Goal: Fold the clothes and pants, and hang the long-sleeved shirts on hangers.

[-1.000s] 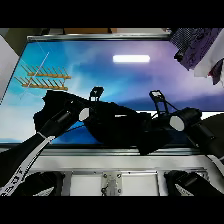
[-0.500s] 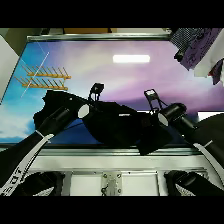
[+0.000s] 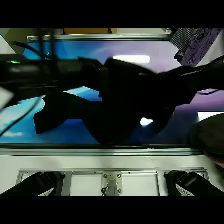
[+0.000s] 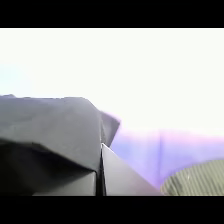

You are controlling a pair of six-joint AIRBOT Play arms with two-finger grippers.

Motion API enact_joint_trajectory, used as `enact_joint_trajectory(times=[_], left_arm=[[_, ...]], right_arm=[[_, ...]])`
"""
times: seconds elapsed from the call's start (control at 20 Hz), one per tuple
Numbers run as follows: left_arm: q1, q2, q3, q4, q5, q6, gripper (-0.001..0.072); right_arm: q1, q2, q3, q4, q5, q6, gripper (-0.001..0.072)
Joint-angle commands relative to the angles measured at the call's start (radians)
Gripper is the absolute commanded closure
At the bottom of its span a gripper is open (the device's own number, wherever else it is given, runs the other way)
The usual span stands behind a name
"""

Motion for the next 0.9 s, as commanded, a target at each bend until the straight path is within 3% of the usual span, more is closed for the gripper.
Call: enact_joint_trajectory(times=[0.0, 0.25, 0.4, 0.5, 0.6, 0.75, 0.85], left_arm=[[-0.094, 0.051, 0.183, 0.002, 0.076, 0.003, 0.0693], [-0.134, -0.019, 0.378, 0.003, 0.175, 0.058, 0.0693], [-0.134, -0.019, 0.322, 0.049, 0.251, 0.065, 0.0692], [-0.103, 0.01, 0.204, 0.165, 0.245, -0.013, 0.0693], [-0.006, 0.015, 0.106, 0.175, 0.157, -0.09, 0.0692], [0.132, -0.021, -0.076, 0.129, -0.062, -0.094, 0.0692], [0.156, -0.034, -0.255, 0.132, -0.103, -0.093, 0.0692]], right_arm=[[0.001, 0.011, 0.261, 0.035, 0.072, 0.032, 0.0695], [0.001, 0.079, 0.269, 0.207, -0.156, 0.125, 0.0695], [0.001, 0.088, 0.267, 0.232, -0.28, 0.156, 0.0696], [0.001, 0.065, 0.243, 0.218, -0.268, 0.166, 0.0696], [0.001, 0.028, 0.176, 0.194, -0.193, 0.166, 0.0696], [0.001, -0.05, 0.033, 0.171, -0.038, 0.154, 0.0696], [0.001, -0.078, -0.118, 0.16, 0.002, 0.147, 0.0696]])
